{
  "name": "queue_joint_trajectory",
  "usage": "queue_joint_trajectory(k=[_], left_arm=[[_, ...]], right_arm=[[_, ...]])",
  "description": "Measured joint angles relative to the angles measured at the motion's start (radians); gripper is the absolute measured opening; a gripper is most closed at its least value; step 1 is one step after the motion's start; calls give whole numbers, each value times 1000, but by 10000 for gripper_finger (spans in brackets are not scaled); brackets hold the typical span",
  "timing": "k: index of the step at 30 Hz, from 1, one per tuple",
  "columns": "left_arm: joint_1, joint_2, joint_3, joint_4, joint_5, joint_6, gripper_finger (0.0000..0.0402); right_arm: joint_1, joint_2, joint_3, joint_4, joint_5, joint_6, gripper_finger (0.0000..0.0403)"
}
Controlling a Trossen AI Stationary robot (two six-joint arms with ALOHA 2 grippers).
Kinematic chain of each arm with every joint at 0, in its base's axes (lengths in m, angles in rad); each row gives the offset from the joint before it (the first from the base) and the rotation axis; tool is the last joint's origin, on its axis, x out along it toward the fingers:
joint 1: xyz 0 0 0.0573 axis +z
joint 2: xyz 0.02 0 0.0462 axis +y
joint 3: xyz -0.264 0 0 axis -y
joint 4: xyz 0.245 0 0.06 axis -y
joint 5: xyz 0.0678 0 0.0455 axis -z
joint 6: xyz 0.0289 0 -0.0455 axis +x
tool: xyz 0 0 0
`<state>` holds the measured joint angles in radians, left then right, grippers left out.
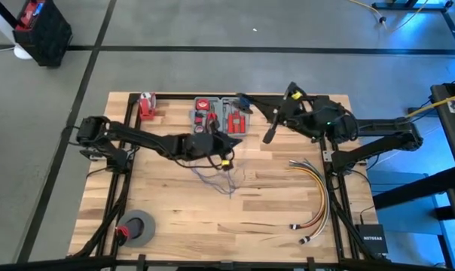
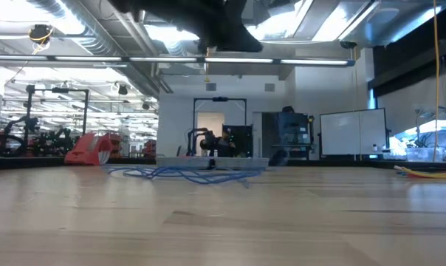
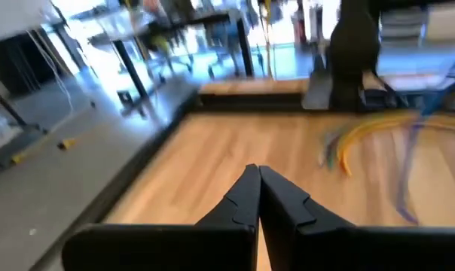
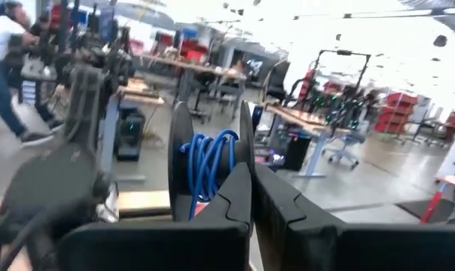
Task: Coil cords
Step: Coil the blue wire into the black spool
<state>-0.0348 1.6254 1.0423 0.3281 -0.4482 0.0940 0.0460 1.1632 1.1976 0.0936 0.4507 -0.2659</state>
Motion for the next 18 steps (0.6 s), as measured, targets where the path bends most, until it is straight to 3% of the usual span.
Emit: queue_joint_trajectory(k=[8, 12, 18], left_arm=[[-1, -45, -2, -48, -6, -9, 3], [-21, -65, -3, -62, -1, -24, 35], [-17, -62, -2, 56, 184, -4, 105]], right_arm=[[0, -18, 1, -76, 26, -2, 5], [0, -20, 0, -87, 36, -5, 5], [0, -18, 1, -92, 27, -7, 5]])
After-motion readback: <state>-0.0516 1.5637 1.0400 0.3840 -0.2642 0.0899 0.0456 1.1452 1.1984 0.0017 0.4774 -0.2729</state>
